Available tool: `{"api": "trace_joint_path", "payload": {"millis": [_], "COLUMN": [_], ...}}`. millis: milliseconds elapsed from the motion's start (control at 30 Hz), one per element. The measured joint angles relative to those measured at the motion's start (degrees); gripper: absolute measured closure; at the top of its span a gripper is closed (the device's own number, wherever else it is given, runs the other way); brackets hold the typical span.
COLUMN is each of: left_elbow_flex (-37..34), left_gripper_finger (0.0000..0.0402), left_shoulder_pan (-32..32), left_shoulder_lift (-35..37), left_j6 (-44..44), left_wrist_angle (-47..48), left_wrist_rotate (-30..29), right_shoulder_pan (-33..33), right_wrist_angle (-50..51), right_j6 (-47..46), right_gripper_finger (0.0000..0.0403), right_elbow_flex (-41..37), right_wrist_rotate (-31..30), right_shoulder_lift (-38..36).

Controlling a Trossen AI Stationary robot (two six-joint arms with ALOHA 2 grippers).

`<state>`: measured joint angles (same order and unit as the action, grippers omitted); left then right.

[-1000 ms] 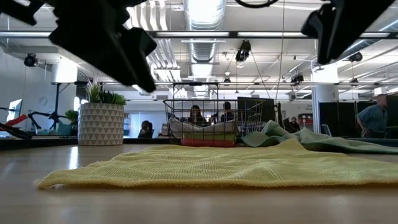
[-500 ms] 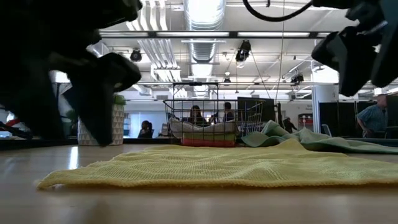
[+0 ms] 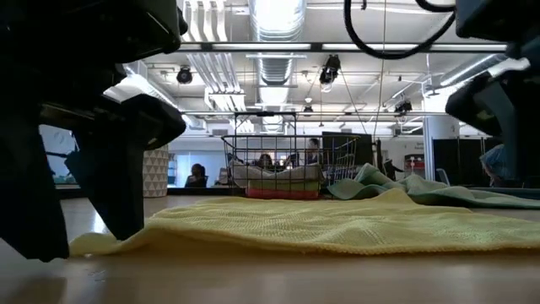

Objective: Fold microfiber towels
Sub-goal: Fold the yellow towel

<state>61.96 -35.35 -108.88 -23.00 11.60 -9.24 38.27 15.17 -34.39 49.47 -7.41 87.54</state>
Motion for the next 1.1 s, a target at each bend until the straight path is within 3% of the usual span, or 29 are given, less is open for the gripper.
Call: {"api": "trace_joint_path", "payload": {"millis": [167,467,700,967,1100], "left_elbow_flex": [-0.03,-0.16,-0.22,-0.38,-0.48], "left_gripper_finger": [0.0247,0.0392,0.04,0.0401,0.0401], "left_shoulder_pan": [0.02,0.2,0.6,1.09,1.43], "left_shoulder_lift": [-0.15,-0.08,-0.04,0.99,2.06], "left_j6": [-3.65,-3.7,-3.67,-3.68,-3.7], "left_wrist_angle": [0.38,1.36,1.38,1.59,2.52], "left_wrist_rotate": [-0.73,-1.63,-0.93,-0.09,0.49], "right_shoulder_pan": [1.48,2.48,2.35,2.29,2.31], "right_wrist_angle": [-0.2,-1.31,-0.86,-0.77,-0.38], "right_j6": [-2.11,-4.09,-7.33,-13.72,-16.05], "right_gripper_finger": [0.0219,0.022,0.0242,0.0371,0.039], "right_elbow_flex": [-0.02,1.4,2.05,2.01,1.88], "right_wrist_rotate": [0.17,1.49,0.76,0.99,2.01], "right_shoulder_lift": [3.84,7.42,10.36,9.13,7.0]}}
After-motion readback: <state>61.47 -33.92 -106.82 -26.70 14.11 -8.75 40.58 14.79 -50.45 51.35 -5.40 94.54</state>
